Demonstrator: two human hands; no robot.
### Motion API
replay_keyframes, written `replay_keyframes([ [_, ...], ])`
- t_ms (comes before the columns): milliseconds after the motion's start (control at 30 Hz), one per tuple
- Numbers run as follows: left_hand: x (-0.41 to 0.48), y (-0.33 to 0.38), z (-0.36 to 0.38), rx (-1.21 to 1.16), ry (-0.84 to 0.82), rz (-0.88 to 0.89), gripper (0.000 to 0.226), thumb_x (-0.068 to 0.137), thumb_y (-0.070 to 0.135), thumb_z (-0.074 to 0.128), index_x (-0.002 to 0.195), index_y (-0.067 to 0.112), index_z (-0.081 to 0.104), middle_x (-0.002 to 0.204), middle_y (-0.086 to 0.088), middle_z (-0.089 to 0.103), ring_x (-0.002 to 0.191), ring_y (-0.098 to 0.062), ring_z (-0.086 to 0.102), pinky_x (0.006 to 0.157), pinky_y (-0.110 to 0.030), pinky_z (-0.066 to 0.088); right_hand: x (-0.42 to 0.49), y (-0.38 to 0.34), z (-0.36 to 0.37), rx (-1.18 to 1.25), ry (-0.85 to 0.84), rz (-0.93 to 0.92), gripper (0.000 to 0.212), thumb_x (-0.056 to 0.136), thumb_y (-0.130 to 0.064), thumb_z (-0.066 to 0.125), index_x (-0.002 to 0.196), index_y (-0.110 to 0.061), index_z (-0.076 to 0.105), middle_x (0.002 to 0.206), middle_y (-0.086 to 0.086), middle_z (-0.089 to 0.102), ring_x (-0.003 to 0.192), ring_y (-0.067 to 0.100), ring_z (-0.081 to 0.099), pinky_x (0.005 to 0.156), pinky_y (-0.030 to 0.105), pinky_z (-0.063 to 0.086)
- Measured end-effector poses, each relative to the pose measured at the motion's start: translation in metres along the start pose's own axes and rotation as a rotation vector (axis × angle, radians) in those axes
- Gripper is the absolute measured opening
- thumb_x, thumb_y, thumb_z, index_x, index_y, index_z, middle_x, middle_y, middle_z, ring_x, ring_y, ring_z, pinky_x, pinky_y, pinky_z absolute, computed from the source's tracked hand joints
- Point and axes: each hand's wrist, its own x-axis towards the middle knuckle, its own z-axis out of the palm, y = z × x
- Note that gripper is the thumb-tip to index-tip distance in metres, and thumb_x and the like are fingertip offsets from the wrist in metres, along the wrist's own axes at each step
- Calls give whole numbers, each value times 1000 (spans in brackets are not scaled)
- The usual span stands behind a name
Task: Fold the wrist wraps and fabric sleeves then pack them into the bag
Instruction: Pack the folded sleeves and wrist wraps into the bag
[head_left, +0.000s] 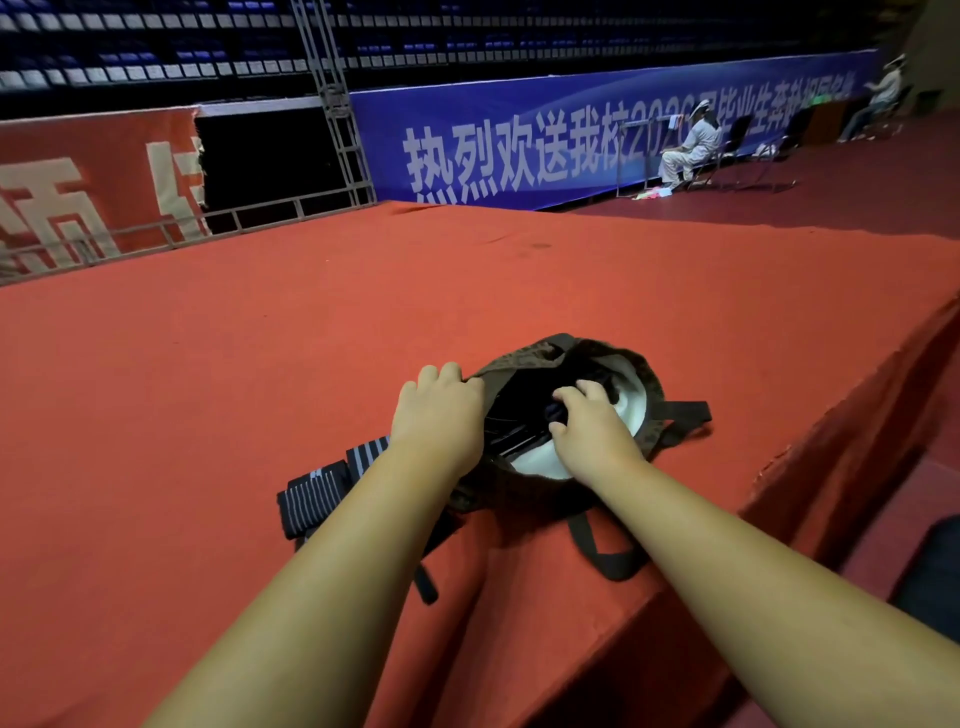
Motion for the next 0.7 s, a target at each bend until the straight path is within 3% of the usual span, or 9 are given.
replay_keyframes([
  [33, -4, -1, 0, -2, 16, -21, 33, 98, 18, 58, 132, 21, 57, 125, -7, 48, 113, -33, 44, 84, -41, 31, -2, -1, -2, -20, -65, -18, 56, 111, -16, 54, 164, -15, 38, 179, 8, 5, 153, 29, 40, 105, 28, 42],
  [100, -13, -1, 0, -31, 10, -47, 38, 98, 22, 58, 136, 23, 54, 129, -7, 47, 117, -34, 43, 87, -42, 34, -7, -5, -6, -22, -148, -22, 63, 111, -11, 48, 170, -16, 25, 181, 6, -7, 159, 27, 32, 98, 23, 42],
  [167, -22, -1, 0, -75, -16, -48, 44, 99, 21, 55, 142, 23, 51, 133, -9, 46, 119, -35, 44, 90, -43, 38, -13, -9, -11, 21, -135, 4, 64, 110, -5, 43, 170, -18, 25, 181, 6, -5, 160, 28, 30, 101, 24, 43],
  [233, -32, -4, -2, -106, -26, -47, 44, 100, 20, 53, 143, 21, 51, 133, -9, 46, 118, -35, 45, 88, -42, 37, -20, -18, -16, 59, -79, 29, 60, 108, -3, 42, 166, -18, 36, 178, 9, 14, 152, 30, 42, 103, 30, 47],
  [300, -42, -8, -5, -152, -49, -58, 42, 99, 20, 52, 142, 21, 51, 132, -9, 46, 118, -36, 46, 86, -42, 37, -30, -31, -21, 113, -36, 43, 53, 105, -4, 42, 155, -18, 53, 164, 8, 40, 132, 28, 59, 96, 34, 51],
  [400, -59, -20, -13, -280, -121, -91, 33, 97, 25, 51, 130, 22, 55, 125, -8, 45, 114, -38, 53, 93, -50, 49, -47, -60, -22, 207, -69, 15, 39, 100, -11, 45, 119, -31, 72, 132, 0, 70, 106, 21, 72, 93, 37, 59],
  [500, -77, -38, -20, -358, -138, -122, 36, 99, 33, 52, 132, 20, 58, 129, -7, 47, 109, -36, 61, 97, -52, 55, -71, -96, -23, 188, -152, -95, 31, 100, -18, 52, 106, -32, 79, 115, -7, 76, 101, 15, 71, 80, 28, 54],
  [633, -106, -69, -35, -373, -133, -162, 50, 96, 29, 57, 144, 18, 60, 142, -12, 54, 127, -34, 60, 107, -44, 51, -96, -140, -18, 113, -197, -235, 27, 100, -21, 55, 104, -25, 82, 118, -4, 77, 112, 17, 67, 95, 31, 52],
  [700, -124, -87, -44, -357, -126, -180, 46, 94, 27, 60, 139, 16, 67, 140, -15, 64, 126, -34, 62, 102, -40, 53, -106, -160, -14, 130, -194, -228, 27, 99, -20, 54, 99, -27, 80, 110, -5, 78, 102, 19, 69, 88, 31, 53],
])
